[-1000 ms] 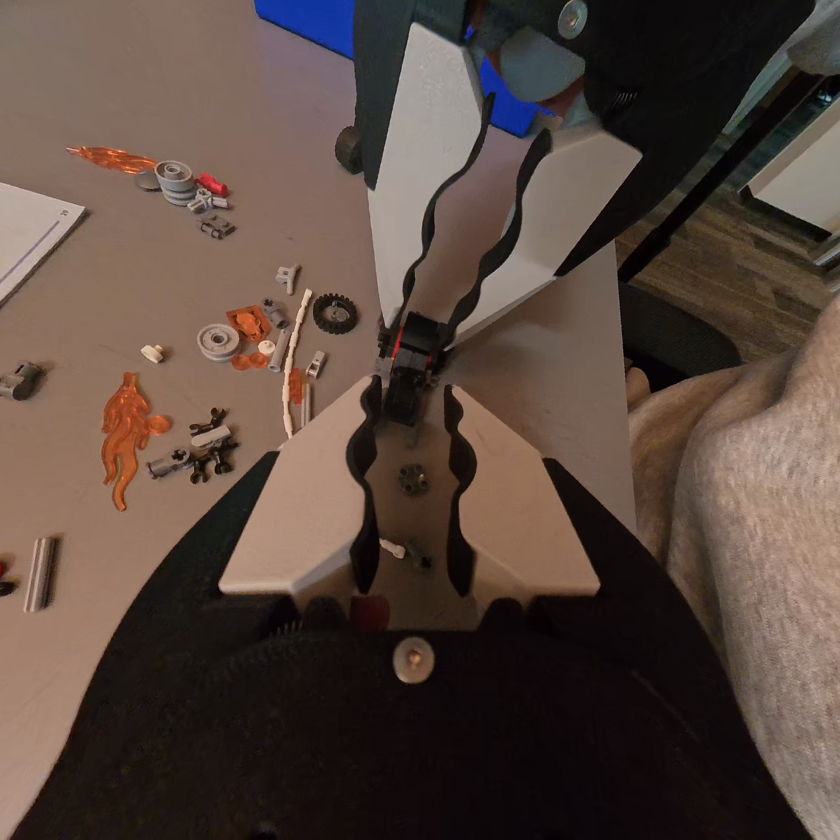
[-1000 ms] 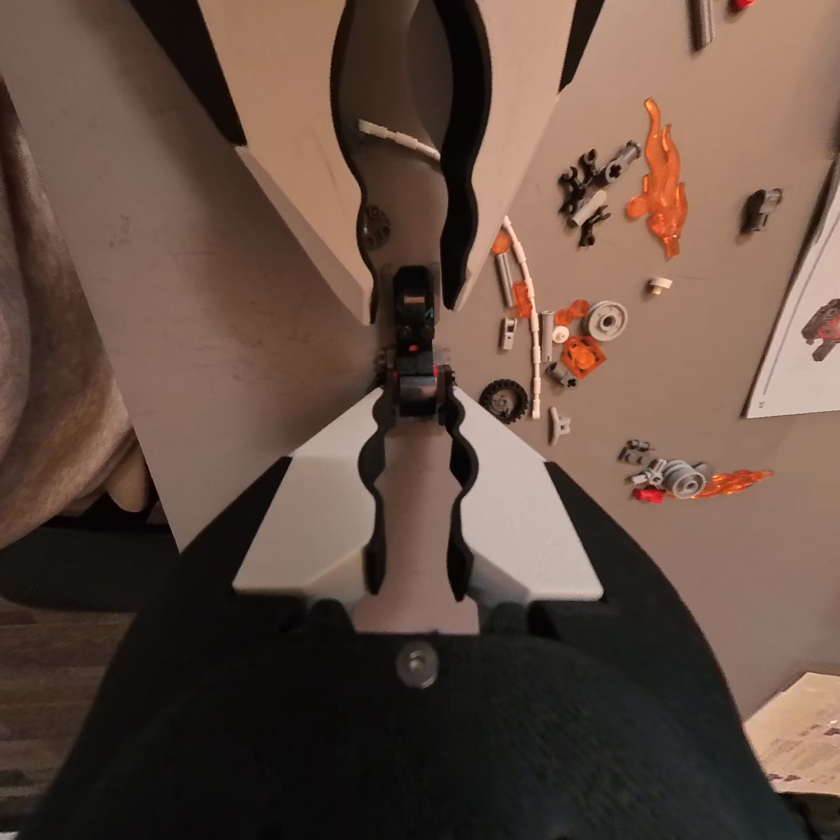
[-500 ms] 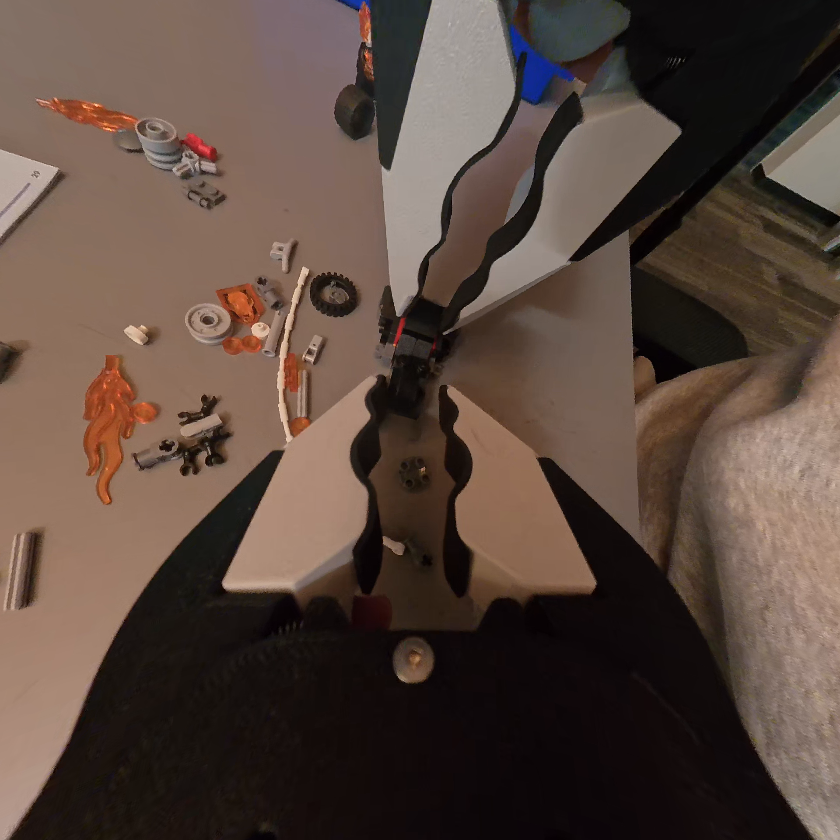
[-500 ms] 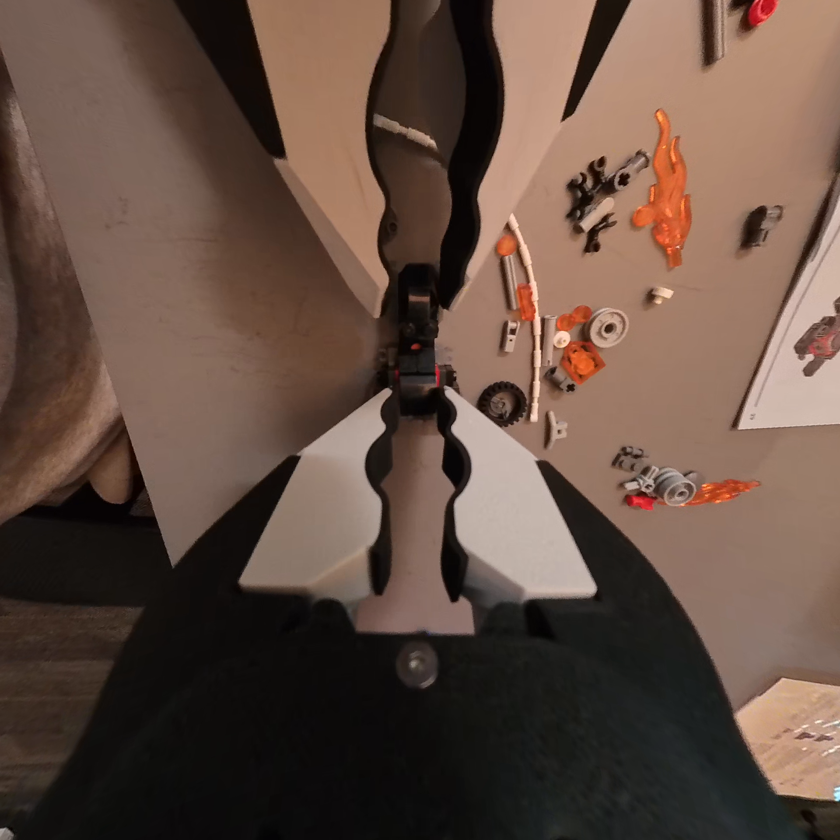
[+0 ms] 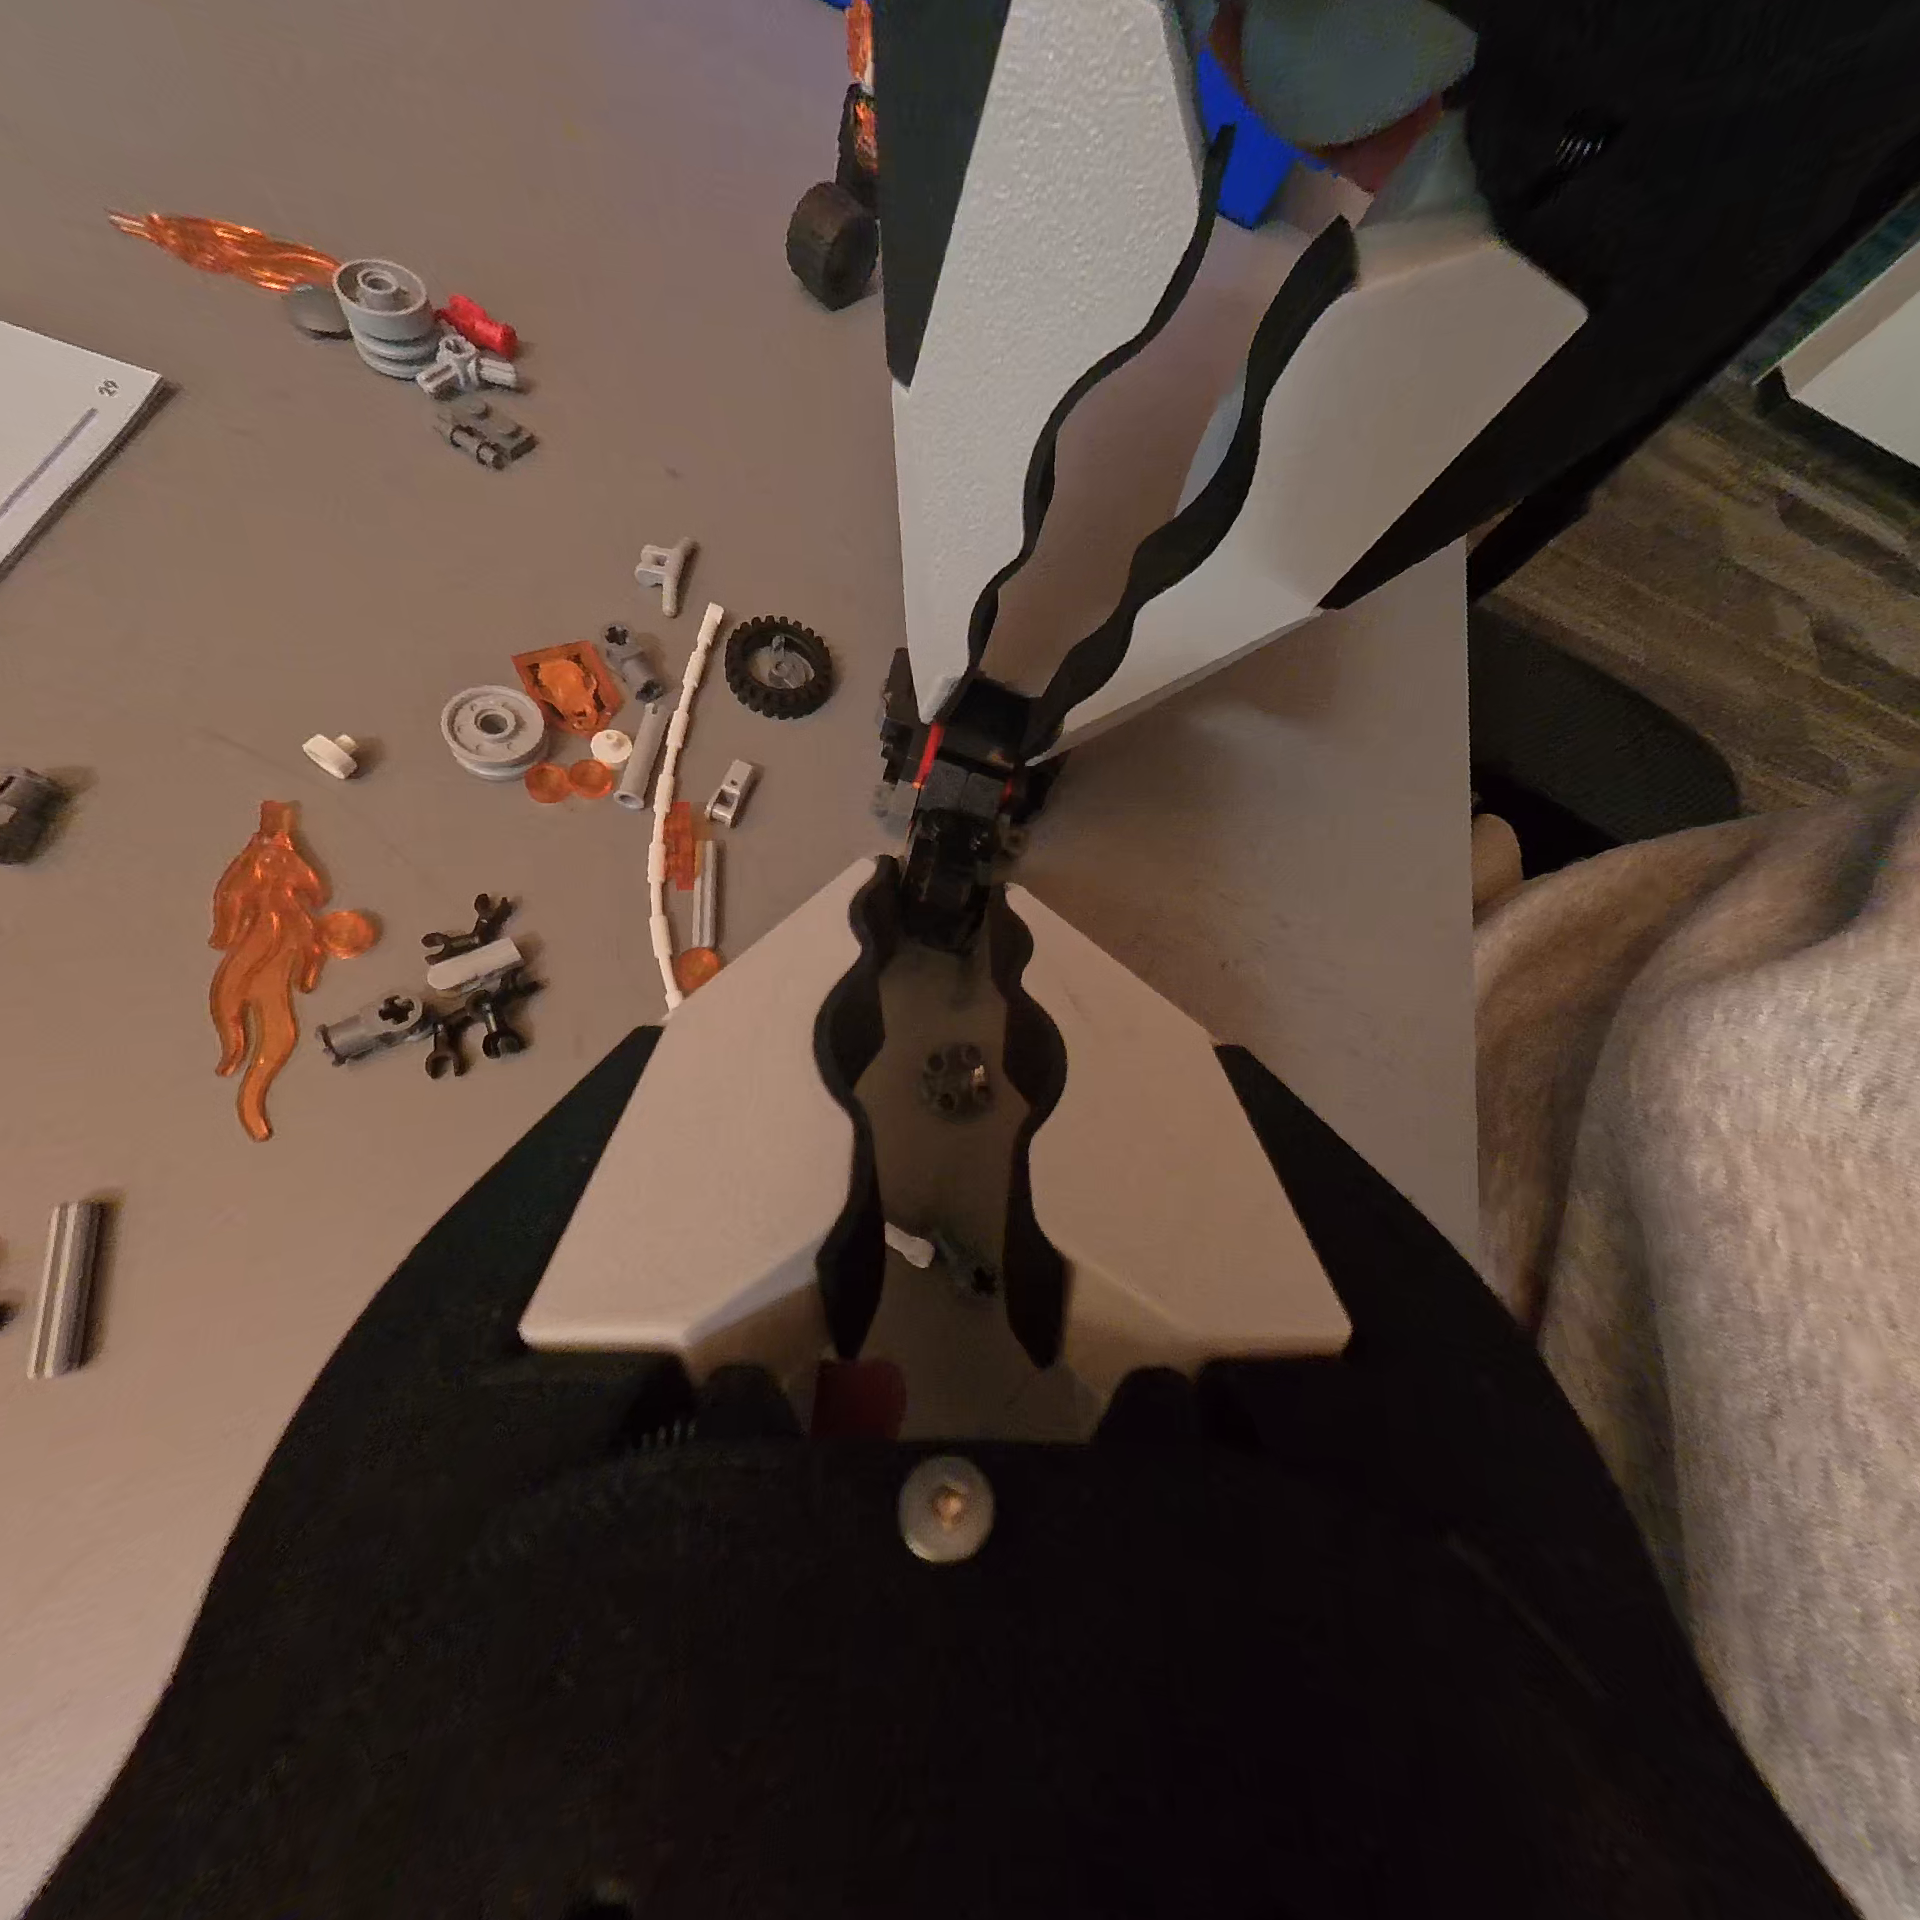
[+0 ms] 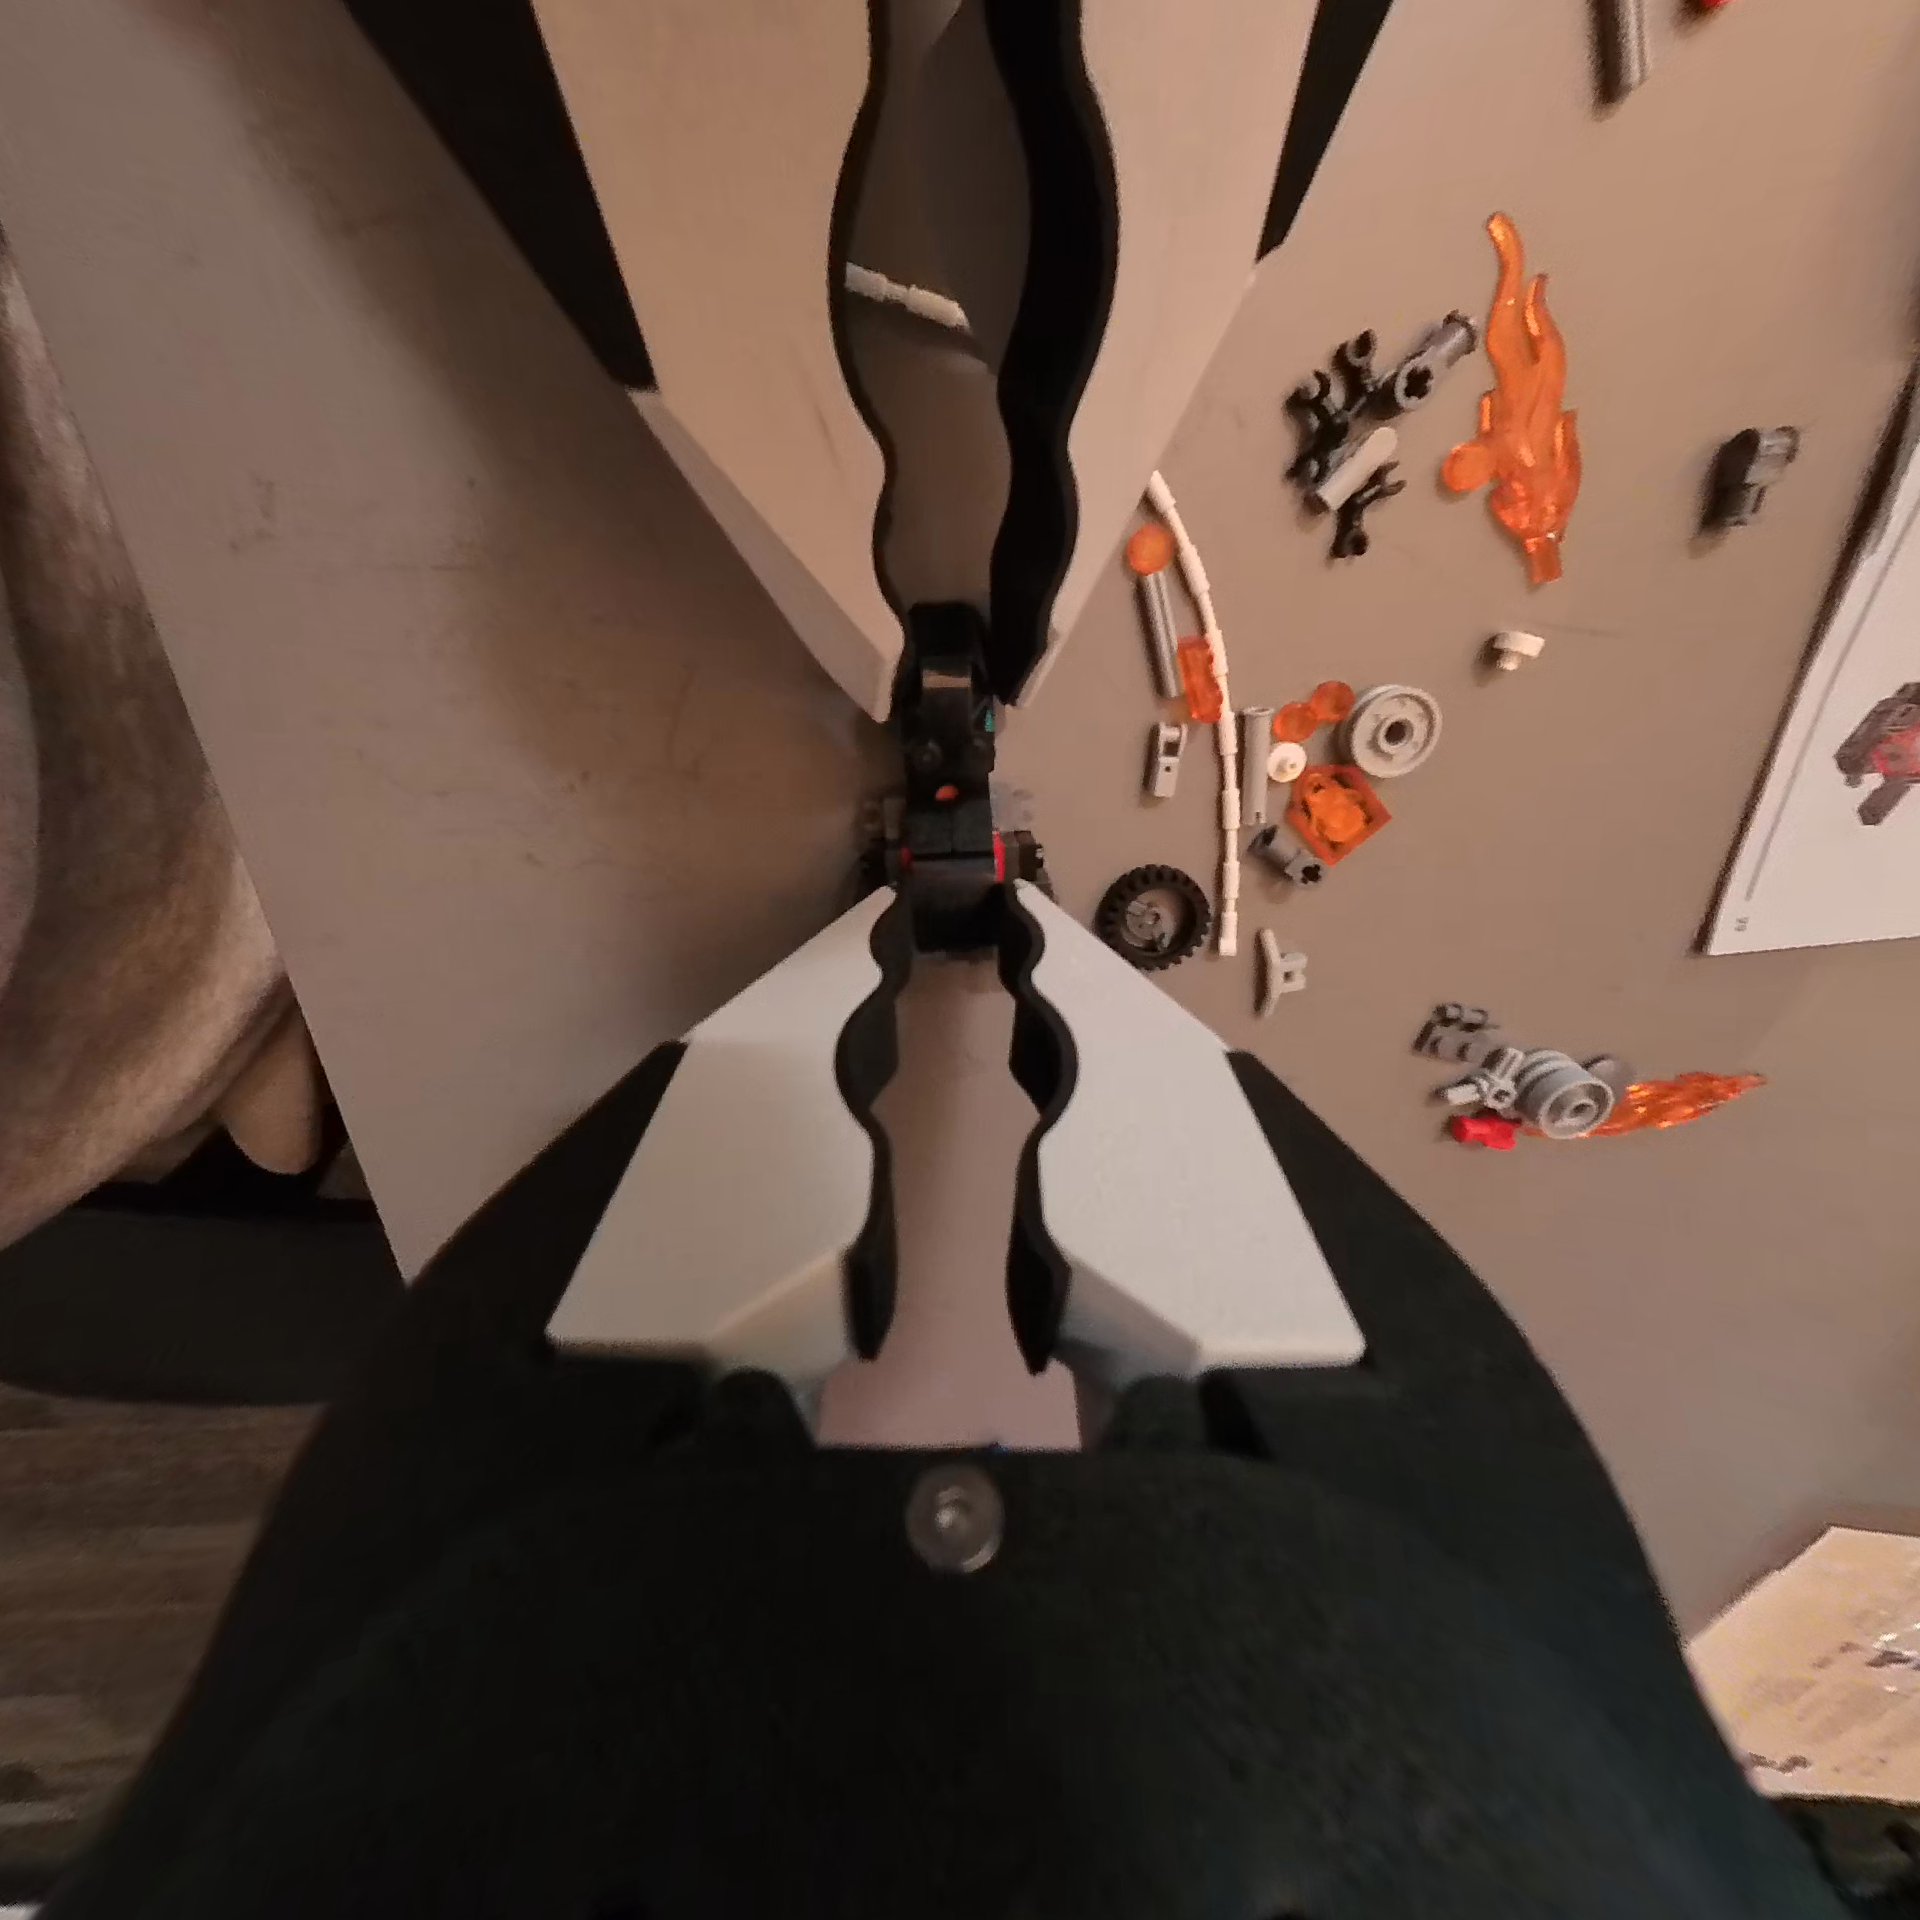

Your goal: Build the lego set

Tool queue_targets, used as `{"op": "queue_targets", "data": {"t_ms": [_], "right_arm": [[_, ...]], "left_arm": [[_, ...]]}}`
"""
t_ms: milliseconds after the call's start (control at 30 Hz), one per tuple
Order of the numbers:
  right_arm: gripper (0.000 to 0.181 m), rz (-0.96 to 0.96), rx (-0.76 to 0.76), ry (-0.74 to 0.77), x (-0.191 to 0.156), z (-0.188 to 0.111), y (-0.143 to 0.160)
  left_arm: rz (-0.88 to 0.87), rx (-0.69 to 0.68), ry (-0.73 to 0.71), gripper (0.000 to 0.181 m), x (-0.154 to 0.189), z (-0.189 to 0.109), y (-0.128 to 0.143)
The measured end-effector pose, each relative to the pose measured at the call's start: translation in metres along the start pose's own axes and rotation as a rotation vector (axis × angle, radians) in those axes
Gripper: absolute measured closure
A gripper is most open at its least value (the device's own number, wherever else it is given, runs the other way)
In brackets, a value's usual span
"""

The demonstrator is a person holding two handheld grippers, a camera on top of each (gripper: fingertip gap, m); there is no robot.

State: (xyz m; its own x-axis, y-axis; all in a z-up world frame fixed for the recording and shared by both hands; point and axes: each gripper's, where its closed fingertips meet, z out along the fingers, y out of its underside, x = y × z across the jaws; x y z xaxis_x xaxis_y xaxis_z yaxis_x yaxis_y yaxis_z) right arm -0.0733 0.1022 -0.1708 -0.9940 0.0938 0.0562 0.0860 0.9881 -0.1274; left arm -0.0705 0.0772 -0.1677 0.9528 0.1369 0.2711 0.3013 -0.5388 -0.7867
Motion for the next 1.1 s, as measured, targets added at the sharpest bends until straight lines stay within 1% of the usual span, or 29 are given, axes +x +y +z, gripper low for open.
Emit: {"op": "queue_targets", "data": {"t_ms": [267, 467, 533, 733, 800, 867, 933, 1100], "right_arm": [[0.166, 0.047, -0.003, -0.036, 0.000, 0.002, 0.000], [0.166, 0.154, 0.064, -0.112, 0.000, 0.003, -0.001], [0.166, 0.149, 0.072, -0.101, 0.000, 0.003, -0.001], [0.165, 0.069, 0.097, 0.016, 0.001, 0.002, -0.002], [0.154, 0.074, 0.138, 0.041, 0.003, 0.001, -0.002], [0.149, 0.104, 0.177, 0.020, 0.002, -0.002, -0.002], [0.151, 0.114, 0.201, 0.006, 0.001, -0.006, -0.002], [0.158, 0.062, 0.172, 0.009, -0.002, -0.009, -0.003]], "left_arm": [[0.005, -0.005, -0.009, 0.166, -0.001, 0.001, 0.001], [0.007, -0.005, -0.026, 0.166, -0.002, 0.001, 0.001], [0.011, -0.006, -0.030, 0.166, -0.002, 0.001, 0.001], [0.012, -0.005, -0.022, 0.167, -0.001, 0.001, 0.001], [0.014, -0.007, -0.015, 0.167, 0.000, 0.001, 0.001], [0.023, -0.008, -0.018, 0.166, 0.000, 0.001, 0.001], [0.027, -0.010, -0.018, 0.166, 0.000, 0.001, 0.001], [0.020, -0.010, -0.009, 0.166, 0.001, 0.001, 0.001]]}}
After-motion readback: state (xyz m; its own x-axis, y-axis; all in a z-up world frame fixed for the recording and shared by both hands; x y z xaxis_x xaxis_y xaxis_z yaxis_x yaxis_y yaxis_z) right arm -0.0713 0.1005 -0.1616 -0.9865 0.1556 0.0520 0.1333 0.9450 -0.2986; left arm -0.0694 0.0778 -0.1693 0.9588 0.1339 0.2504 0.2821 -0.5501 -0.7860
